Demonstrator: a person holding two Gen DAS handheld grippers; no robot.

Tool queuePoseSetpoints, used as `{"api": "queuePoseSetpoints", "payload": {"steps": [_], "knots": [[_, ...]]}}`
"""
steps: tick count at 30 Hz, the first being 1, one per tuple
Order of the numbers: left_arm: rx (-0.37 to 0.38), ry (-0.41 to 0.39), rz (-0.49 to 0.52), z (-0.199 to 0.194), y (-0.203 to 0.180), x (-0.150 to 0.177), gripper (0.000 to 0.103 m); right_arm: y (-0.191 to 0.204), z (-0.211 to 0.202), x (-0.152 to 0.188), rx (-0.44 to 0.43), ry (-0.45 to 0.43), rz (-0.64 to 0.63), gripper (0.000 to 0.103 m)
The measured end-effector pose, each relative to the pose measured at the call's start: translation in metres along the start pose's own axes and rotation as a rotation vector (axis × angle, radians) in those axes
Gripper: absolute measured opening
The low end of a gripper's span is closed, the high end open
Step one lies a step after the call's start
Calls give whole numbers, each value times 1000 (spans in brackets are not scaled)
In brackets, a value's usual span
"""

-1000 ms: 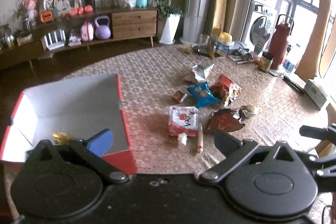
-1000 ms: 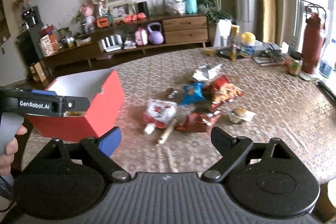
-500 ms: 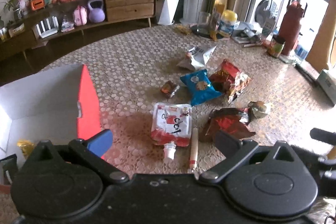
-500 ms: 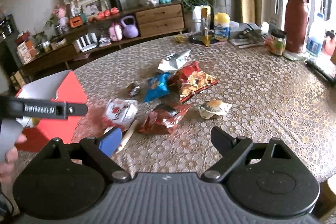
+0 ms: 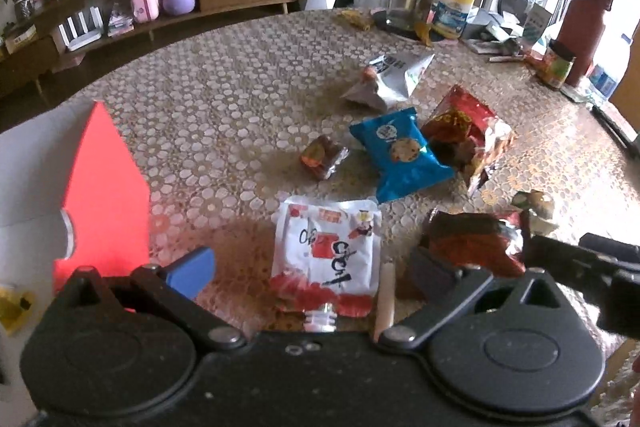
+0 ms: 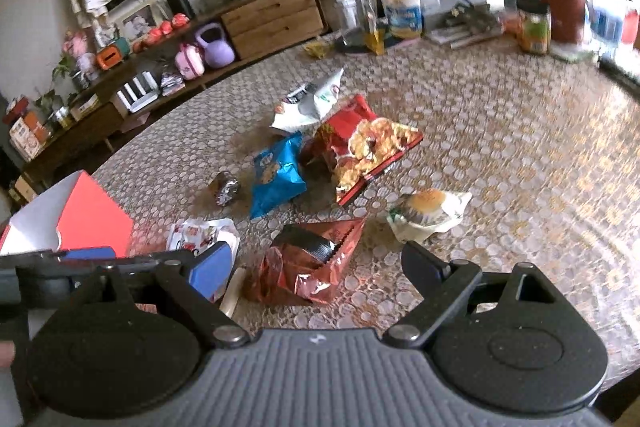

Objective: Organize snacks
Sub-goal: 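Grasp the white red-printed pouch with the left tool while the right tool grasps the dark red chip bag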

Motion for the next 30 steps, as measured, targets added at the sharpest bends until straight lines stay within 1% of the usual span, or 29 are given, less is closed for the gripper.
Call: {"api": "queuePoseSetpoints", "payload": {"steps": [7, 10, 11, 12, 15, 16, 17, 19, 24, 27, 30], "knots": [[9, 32, -6, 21, -5, 1, 101, -17, 30, 4, 10, 10, 135, 92], [20, 46, -22, 27, -6, 1, 96, -21, 39, 6, 11, 9, 176, 92], [25, 53, -27, 29, -6, 2, 92, -21, 41, 5, 11, 6, 176, 92], [31, 58, -30, 31, -7, 2, 88, -21, 43, 5, 10, 3, 176, 90], [59, 69, -29, 34, -10, 4, 76, -20, 48, 5, 6, 8, 179, 79], [64, 70, -29, 34, -11, 5, 75, -20, 49, 5, 5, 9, 183, 77], [71, 69, -30, 34, -12, 5, 71, -20, 50, 6, 2, 10, 187, 74], [73, 63, -30, 33, -13, 5, 69, -18, 52, 8, -5, 14, 191, 60], [64, 54, -17, 31, -14, 5, 68, -18, 49, 9, 3, 6, 189, 44], [63, 54, -23, 29, -11, 5, 67, -17, 45, 9, 14, 2, 172, 41], [40, 61, -11, 27, -9, 7, 66, -13, 38, 8, 26, -11, 141, 39]]}}
Point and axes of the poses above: each gripper's, at about its wrist camera, not at the fingertips, and z roughly the way its jaws point, y to its left, x to its underside, the point moved 10 cm from there along z, roughly the way its jaws point, and after that the axes turned 14 degrees about -x, right-handed, at the moved point
